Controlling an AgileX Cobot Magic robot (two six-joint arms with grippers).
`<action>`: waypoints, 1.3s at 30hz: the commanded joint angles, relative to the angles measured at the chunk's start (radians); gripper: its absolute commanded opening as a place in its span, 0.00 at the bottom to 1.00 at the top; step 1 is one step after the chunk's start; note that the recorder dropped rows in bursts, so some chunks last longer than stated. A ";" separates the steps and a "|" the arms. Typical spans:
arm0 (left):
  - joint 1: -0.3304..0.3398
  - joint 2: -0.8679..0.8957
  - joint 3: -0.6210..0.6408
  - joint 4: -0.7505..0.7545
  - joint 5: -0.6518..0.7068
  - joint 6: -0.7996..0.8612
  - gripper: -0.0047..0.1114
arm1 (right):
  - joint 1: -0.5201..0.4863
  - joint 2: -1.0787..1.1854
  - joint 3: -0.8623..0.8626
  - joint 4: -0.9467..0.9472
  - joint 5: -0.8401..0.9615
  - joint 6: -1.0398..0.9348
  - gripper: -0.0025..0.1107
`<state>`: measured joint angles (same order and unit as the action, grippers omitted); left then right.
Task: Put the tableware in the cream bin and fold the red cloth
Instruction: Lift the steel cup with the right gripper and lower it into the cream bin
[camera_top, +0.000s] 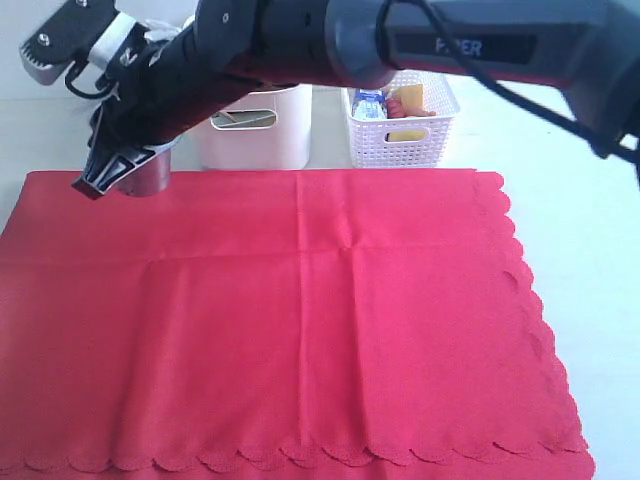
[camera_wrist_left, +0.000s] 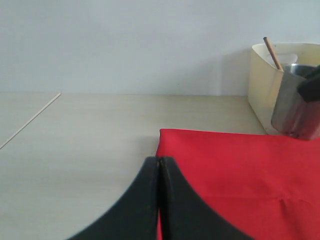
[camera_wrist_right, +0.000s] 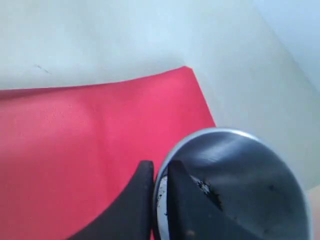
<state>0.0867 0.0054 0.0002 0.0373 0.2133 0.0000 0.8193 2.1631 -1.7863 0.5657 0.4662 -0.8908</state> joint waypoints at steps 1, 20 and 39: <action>0.001 -0.005 0.000 -0.008 -0.003 0.000 0.04 | -0.017 -0.070 -0.008 -0.074 -0.007 0.079 0.02; 0.001 -0.005 0.000 -0.008 -0.003 0.000 0.04 | -0.156 -0.060 -0.008 -0.095 -0.451 0.399 0.02; 0.001 -0.005 0.000 -0.008 -0.003 0.000 0.04 | -0.156 0.037 -0.008 -0.043 -0.592 0.399 0.53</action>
<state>0.0867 0.0054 0.0002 0.0373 0.2133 0.0000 0.6664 2.2035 -1.7887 0.5241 -0.1159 -0.4949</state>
